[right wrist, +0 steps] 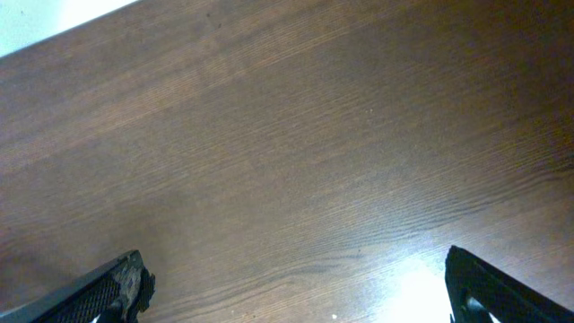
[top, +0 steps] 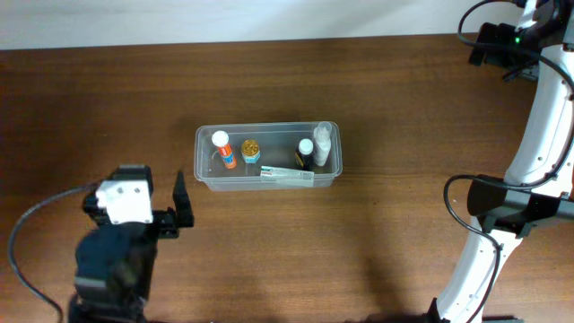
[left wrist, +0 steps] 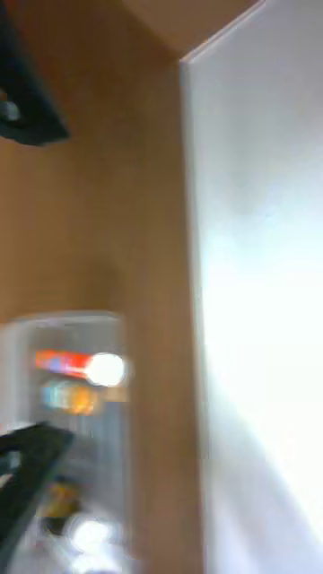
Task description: Pack container
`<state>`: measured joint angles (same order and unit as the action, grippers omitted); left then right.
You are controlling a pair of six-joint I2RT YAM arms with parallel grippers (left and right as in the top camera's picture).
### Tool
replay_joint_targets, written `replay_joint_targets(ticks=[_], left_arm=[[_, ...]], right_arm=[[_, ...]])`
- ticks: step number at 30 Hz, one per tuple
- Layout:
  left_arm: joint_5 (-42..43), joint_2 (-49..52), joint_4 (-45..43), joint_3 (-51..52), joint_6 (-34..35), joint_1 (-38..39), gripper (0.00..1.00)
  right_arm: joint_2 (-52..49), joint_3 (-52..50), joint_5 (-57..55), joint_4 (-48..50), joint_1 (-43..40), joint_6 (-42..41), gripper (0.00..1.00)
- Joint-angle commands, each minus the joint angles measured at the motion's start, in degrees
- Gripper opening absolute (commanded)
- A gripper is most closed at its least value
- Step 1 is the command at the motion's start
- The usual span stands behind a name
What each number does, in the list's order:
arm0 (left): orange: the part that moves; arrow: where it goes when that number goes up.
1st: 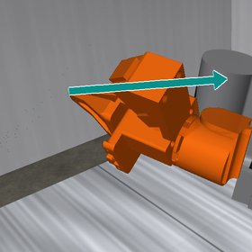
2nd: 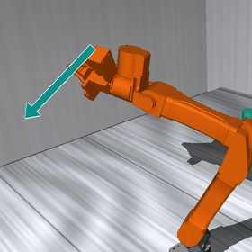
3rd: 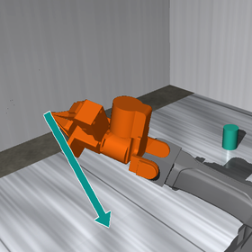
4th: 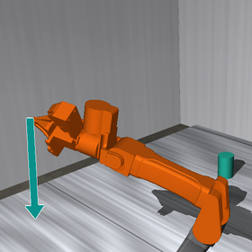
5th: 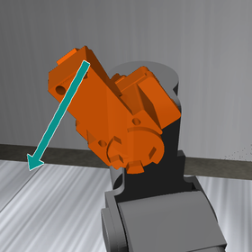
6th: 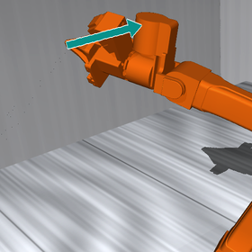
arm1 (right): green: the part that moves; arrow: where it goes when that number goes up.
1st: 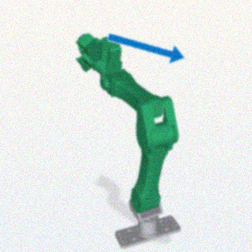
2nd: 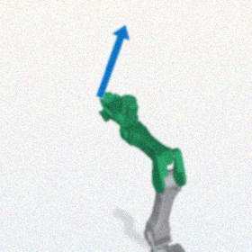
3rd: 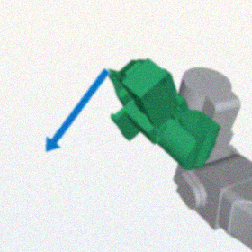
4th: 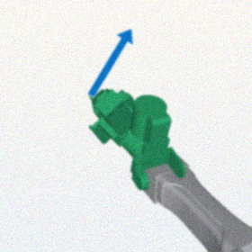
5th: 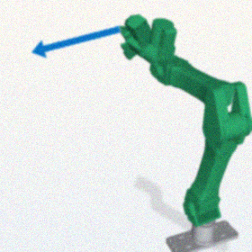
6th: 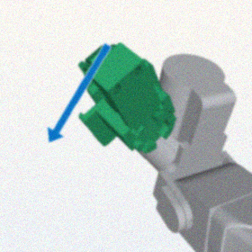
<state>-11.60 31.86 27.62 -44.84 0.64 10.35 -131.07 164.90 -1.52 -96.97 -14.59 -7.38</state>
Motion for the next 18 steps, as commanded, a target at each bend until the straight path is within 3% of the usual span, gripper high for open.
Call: replay_joint_targets(ticks=[1, 5, 11, 18], left_arm=[[3.7, -8.8, -9.6, 12.8, -0.4, -1.3, 0.99], [6.5, -17.4, -15.5, 22.8, -0.4, -3.2, 0.99], [9.3, -27.8, -15.6, 32.1, -0.4, -5.6, 0.99], [9.2, -31.6, -16.9, 38.5, -0.2, -6.6, 0.99]], right_arm=[[1.4, 0.9, -0.5, -0.3, -0.1, -0.2, 0.98], [1.4, 0.9, -0.5, -0.3, -0.1, -0.2, 0.98], [1.4, 0.9, -0.5, -0.3, -0.1, -0.2, 0.98], [1.4, 0.9, -0.5, -0.3, -0.1, -0.2, 0.98]])
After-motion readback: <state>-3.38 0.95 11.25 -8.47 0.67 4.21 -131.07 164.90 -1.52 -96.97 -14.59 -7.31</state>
